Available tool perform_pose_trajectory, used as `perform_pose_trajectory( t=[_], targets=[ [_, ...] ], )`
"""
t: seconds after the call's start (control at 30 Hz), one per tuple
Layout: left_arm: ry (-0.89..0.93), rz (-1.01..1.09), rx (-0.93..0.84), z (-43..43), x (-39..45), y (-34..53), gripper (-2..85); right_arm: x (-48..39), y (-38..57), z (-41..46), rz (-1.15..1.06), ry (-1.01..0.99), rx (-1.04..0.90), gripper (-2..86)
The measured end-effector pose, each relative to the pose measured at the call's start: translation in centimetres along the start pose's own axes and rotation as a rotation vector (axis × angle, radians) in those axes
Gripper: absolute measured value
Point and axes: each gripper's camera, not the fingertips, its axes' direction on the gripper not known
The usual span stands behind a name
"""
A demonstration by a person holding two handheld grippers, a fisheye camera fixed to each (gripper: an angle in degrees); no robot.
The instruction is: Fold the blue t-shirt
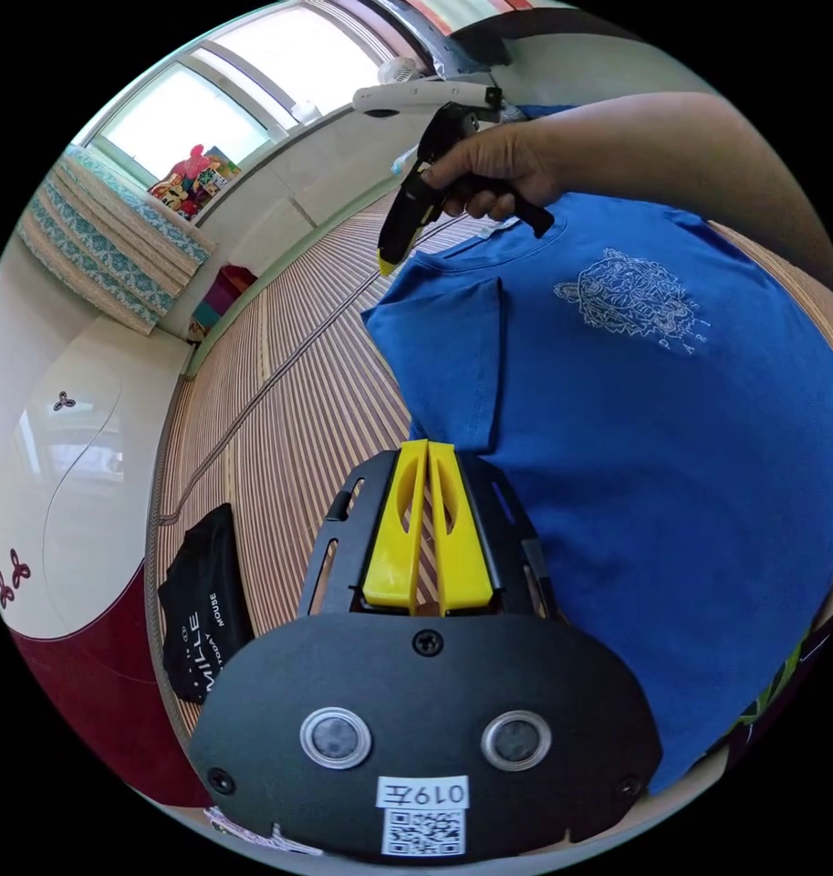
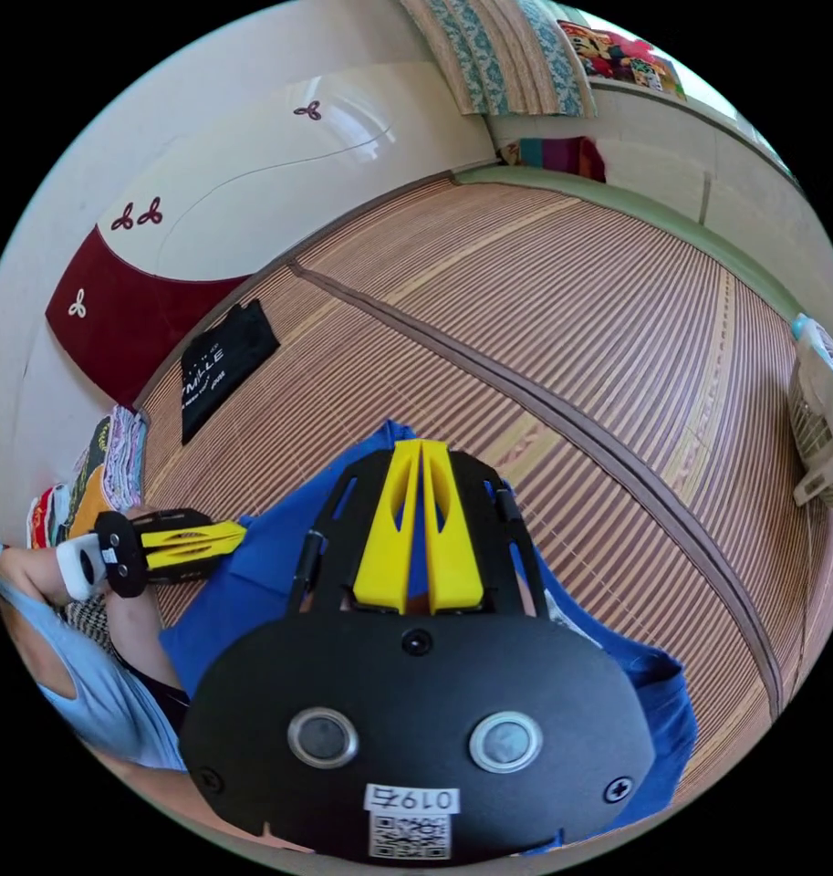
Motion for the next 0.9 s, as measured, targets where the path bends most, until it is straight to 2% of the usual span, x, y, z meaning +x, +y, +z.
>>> perform_pose_trajectory(
  t=[0.1, 0.17, 0.43, 0.53, 0.6, 0.67, 0.9],
  targets=[
    [0.003, -0.006, 0.0, 0.7, -0.4, 0.5, 0.7, -1.3, 0.7, 0.5, 0.003, 0.047, -0.026, -0.7],
    [0.011, -0.017, 0.003, 1.4, -0.8, 1.0, 0.7, -2.6, 1.0, 0.9, 0.003, 0.149, -0.042, -0.8],
    [0.046, -0.061, 0.006, 3.9, -2.5, 2.9, 0.8, -6.7, 1.7, -1.6, 0.017, 0.185, -0.022, -1.0],
    [0.112, -0.107, 0.003, 4.9, -4.2, 4.1, 0.8, -9.4, 2.5, -4.3, 0.031, 0.249, 0.029, -1.0],
    [0.161, -0.137, -0.001, 5.4, -5.5, 5.1, 0.8, -11.2, 3.4, -6.9, 0.034, 0.219, 0.094, -0.9],
    [0.227, -0.192, -0.011, 5.7, -7.9, 6.4, 0.8, -13.9, 5.0, -9.8, 0.022, 0.126, 0.144, -0.9],
    [0.431, -0.526, 0.072, 4.1, -14.3, 11.9, 0.8, -26.4, 10.3, -14.4, -0.15, 0.077, 0.17, -0.3]
  ],
)
